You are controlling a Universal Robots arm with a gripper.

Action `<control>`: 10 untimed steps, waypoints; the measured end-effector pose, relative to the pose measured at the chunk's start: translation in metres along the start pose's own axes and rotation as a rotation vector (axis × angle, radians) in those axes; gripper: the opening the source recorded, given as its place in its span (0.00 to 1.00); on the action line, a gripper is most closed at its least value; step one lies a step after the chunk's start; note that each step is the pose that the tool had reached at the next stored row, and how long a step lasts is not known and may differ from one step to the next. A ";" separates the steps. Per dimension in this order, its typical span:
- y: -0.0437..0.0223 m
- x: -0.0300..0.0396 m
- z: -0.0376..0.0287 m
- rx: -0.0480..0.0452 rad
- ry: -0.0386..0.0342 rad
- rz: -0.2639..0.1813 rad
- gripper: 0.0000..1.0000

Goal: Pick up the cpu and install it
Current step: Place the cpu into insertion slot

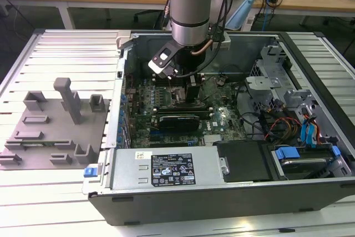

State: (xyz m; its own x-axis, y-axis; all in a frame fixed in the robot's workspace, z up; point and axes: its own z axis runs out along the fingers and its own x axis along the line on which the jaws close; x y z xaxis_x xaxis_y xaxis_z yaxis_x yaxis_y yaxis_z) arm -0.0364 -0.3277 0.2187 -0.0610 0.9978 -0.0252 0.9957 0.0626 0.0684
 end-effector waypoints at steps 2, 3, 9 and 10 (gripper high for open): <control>0.0000 0.0000 0.0001 -0.0004 0.0000 0.000 0.55; 0.0000 0.0000 0.0001 -0.0005 0.0000 0.000 0.55; -0.0003 0.0001 0.0035 -0.0231 -0.0015 0.001 0.55; -0.0003 0.0001 0.0037 -0.0260 -0.0018 0.001 0.55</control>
State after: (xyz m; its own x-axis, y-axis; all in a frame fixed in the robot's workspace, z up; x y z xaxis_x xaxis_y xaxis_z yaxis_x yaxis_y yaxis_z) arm -0.0365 -0.3277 0.2150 -0.0600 0.9978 -0.0269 0.9936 0.0623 0.0943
